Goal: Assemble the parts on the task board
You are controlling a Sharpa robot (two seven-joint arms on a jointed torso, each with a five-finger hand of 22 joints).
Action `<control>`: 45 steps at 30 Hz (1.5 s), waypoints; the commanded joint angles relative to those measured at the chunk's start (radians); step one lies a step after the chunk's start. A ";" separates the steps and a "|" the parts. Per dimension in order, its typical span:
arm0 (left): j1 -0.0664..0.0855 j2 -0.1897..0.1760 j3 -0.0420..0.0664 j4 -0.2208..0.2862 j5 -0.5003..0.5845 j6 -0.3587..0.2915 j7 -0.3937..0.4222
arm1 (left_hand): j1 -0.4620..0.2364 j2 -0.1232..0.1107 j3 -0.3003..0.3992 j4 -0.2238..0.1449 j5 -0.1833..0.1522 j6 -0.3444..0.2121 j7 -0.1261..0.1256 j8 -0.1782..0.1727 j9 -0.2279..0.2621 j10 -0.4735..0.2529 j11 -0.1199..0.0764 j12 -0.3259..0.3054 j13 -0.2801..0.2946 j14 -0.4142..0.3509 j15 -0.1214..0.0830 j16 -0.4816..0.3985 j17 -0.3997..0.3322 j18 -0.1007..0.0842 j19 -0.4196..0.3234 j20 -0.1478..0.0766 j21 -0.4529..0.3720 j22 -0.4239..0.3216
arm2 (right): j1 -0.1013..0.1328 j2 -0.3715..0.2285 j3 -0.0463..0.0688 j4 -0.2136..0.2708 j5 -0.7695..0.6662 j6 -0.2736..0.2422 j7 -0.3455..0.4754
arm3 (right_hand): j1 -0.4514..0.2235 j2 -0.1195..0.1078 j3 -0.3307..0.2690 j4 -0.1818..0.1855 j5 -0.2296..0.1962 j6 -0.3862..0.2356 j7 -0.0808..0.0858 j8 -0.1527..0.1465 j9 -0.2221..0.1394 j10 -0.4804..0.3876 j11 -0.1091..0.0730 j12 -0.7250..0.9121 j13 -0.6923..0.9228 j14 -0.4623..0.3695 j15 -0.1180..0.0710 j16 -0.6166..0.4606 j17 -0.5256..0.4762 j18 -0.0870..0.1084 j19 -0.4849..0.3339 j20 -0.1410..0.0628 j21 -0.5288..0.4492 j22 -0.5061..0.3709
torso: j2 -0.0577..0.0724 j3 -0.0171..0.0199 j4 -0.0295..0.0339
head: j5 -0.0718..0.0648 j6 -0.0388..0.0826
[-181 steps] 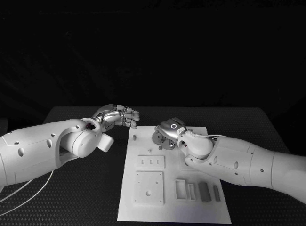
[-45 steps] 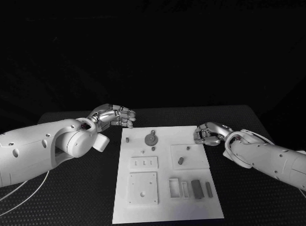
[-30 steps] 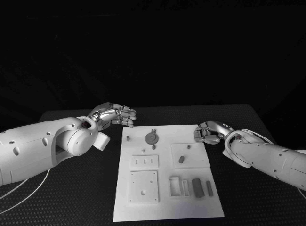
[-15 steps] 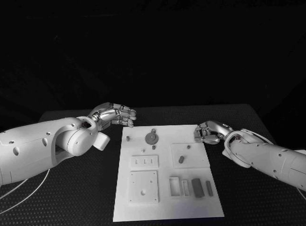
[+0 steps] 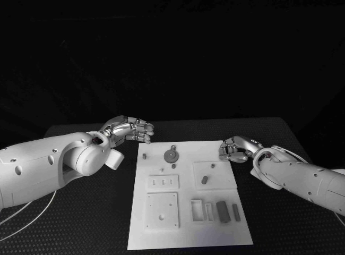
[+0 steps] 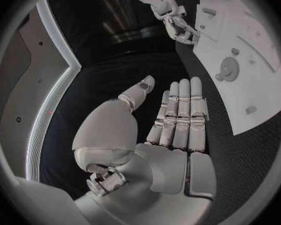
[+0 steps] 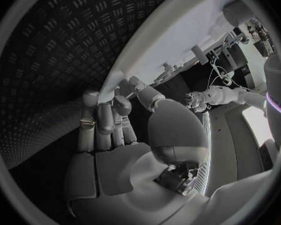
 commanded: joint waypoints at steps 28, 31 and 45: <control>0.024 0.039 0.001 -0.012 -0.265 0.019 -0.244 | -0.098 0.032 -0.043 0.061 -0.004 0.112 -0.043 0.031 0.008 0.102 -0.045 0.034 0.058 0.083 -0.039 0.033 0.087 0.029 0.056 -0.033 0.033 0.045 | 0.130 -0.046 0.003 0.257 -0.148 0.047 -0.161 | 0.023 0.021 0.006 -0.009 0.002 0.037 -0.002 0.009 0.017 0.008 -0.014 0.006 0.000 0.015 -0.015 0.007 0.011 0.007 0.002 -0.012 0.011 0.020 | -0.023 -0.0154 -0.0124 | -0.002 0.008; 0.032 0.060 0.001 -0.020 -0.289 -0.001 -0.301 | -0.108 0.026 -0.049 0.064 -0.004 0.115 -0.043 0.026 0.005 0.118 -0.054 0.044 0.075 0.096 -0.048 0.046 0.110 0.030 0.071 -0.042 0.044 0.057 | 0.145 -0.041 0.003 0.309 -0.189 0.076 -0.205 | 0.022 0.019 0.005 -0.009 0.002 0.037 -0.002 0.010 0.018 0.009 -0.014 0.007 0.001 0.015 -0.015 0.007 0.010 0.007 0.003 -0.012 0.011 0.020 | -0.032 -0.0195 -0.0126 | 0.001 0.011; 0.038 0.142 -0.003 -0.015 -0.340 0.034 -0.459 | -0.259 0.035 -0.143 0.121 -0.004 0.087 -0.032 -0.010 -0.020 0.125 -0.066 0.059 0.141 0.106 -0.064 0.056 0.180 0.029 0.077 -0.060 0.054 0.085 | 0.158 0.020 0.002 0.449 -0.283 0.123 -0.300 | 0.022 0.016 0.003 -0.008 0.002 0.038 -0.003 0.009 0.020 0.012 -0.015 0.009 0.002 0.017 -0.016 0.008 0.011 0.007 0.005 -0.012 0.012 0.019 | -0.066 -0.0301 -0.0055 | 0.019 -0.005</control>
